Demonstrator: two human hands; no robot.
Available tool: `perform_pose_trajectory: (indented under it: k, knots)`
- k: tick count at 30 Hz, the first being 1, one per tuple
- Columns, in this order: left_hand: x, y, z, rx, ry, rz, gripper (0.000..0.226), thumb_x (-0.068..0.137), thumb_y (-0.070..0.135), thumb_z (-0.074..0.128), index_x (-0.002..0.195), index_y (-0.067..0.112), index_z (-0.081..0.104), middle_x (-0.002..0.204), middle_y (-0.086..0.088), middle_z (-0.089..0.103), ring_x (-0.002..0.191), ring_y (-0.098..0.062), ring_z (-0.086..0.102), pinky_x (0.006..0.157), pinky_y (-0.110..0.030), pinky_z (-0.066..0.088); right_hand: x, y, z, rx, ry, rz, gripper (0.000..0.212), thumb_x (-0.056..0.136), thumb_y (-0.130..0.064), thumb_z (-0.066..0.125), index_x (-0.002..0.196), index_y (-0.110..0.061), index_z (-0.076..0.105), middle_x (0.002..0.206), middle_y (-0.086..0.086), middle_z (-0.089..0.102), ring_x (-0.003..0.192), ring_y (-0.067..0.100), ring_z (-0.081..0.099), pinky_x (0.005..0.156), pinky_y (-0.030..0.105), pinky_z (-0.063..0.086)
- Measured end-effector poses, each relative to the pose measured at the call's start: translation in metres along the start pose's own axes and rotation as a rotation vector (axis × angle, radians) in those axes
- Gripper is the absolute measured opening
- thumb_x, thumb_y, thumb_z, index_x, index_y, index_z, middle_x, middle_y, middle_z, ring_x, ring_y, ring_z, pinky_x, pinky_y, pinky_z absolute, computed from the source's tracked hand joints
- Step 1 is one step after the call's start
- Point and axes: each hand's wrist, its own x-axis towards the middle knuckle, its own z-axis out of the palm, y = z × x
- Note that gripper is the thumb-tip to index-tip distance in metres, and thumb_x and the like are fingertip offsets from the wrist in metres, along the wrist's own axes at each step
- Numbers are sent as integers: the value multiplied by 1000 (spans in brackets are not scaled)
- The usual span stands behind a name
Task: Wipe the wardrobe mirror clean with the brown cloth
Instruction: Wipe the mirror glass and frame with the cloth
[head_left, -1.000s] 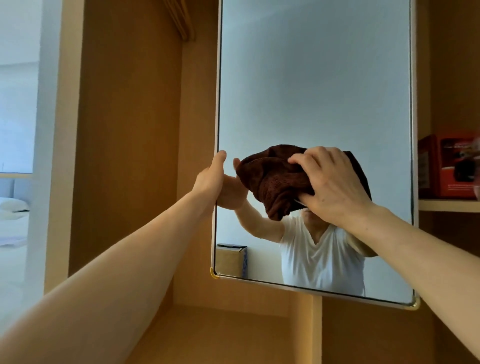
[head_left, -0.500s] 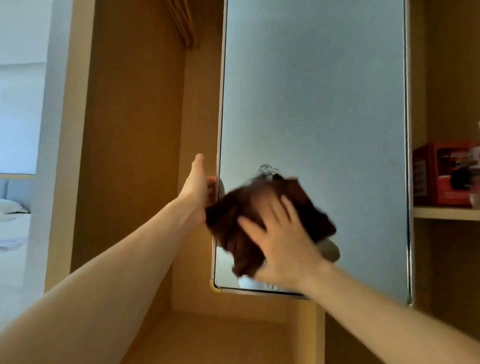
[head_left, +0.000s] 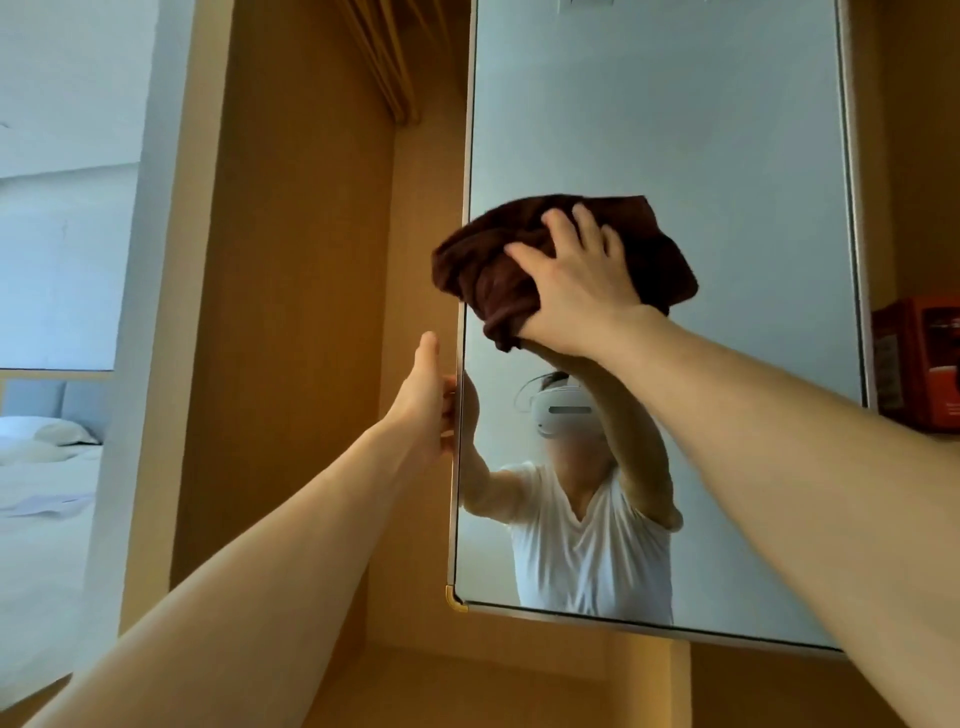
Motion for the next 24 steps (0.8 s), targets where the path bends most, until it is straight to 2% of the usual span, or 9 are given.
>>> perform_pose_trajectory:
  k: [2, 4, 6, 8, 11, 14, 16, 20, 24]
  knots:
    - [2, 1, 0, -23, 37, -2, 68, 87, 75, 24, 82, 13, 52, 91, -8, 58, 81, -24, 56, 80, -45, 43, 2, -9, 1, -7, -2, 58, 81, 77, -65, 58, 144, -33, 27, 153, 14, 11, 141, 41, 1, 114, 56, 6]
    - [3, 0, -4, -66, 14, 1, 72, 86, 76, 25, 83, 11, 56, 91, -8, 60, 82, -24, 57, 72, -40, 45, -19, -16, 7, -5, 27, 41, 78, 78, -64, 57, 143, -32, 28, 153, 15, 12, 141, 41, 2, 114, 56, 6]
    - [2, -3, -7, -98, -64, 30, 75, 86, 76, 26, 91, 11, 62, 100, -11, 65, 93, -25, 59, 77, -39, 47, -54, -23, 16, 14, 47, -32, 75, 79, -61, 57, 142, -30, 32, 152, 16, 15, 142, 40, 4, 114, 56, 6]
    - [1, -4, -8, -139, -92, 47, 68, 88, 73, 27, 100, 19, 66, 111, -9, 69, 99, -22, 64, 82, -40, 49, -95, -33, 27, 40, 21, -65, 73, 78, -57, 60, 141, -27, 36, 151, 17, 20, 142, 41, 7, 114, 56, 8]
    - [-6, -2, -5, -118, -80, -12, 69, 85, 74, 37, 108, 13, 62, 105, -9, 67, 99, -27, 63, 89, -43, 50, -161, -51, 43, 57, -63, -104, 73, 75, -54, 67, 138, -22, 44, 148, 20, 31, 140, 44, 16, 113, 59, 16]
    - [-8, -2, 2, 90, 30, 68, 43, 89, 57, 52, 84, 14, 56, 79, -2, 61, 75, -18, 60, 70, -34, 51, -217, -50, 55, 25, -170, -256, 66, 77, -52, 68, 133, -23, 52, 144, 17, 41, 138, 41, 27, 110, 58, 26]
    - [-7, -4, 6, 129, 126, 118, 34, 92, 46, 54, 76, 16, 51, 76, -2, 62, 71, -17, 61, 68, -33, 53, -239, -31, 53, 14, -209, -296, 66, 75, -56, 67, 131, -23, 55, 142, 16, 45, 137, 40, 31, 109, 57, 29]
    - [0, -4, 8, 163, 189, 167, 35, 93, 40, 52, 68, 15, 54, 56, -3, 66, 70, -20, 62, 77, -39, 54, -263, 5, 46, -38, -175, -219, 64, 75, -52, 64, 130, -19, 57, 139, 20, 46, 133, 44, 34, 106, 59, 31]
    - [3, -5, 8, 174, 224, 170, 35, 92, 42, 52, 70, 15, 56, 58, 0, 67, 65, -18, 62, 66, -34, 54, -264, -19, 48, -7, -188, -81, 71, 70, -53, 72, 128, -15, 58, 136, 25, 47, 130, 49, 36, 102, 64, 33]
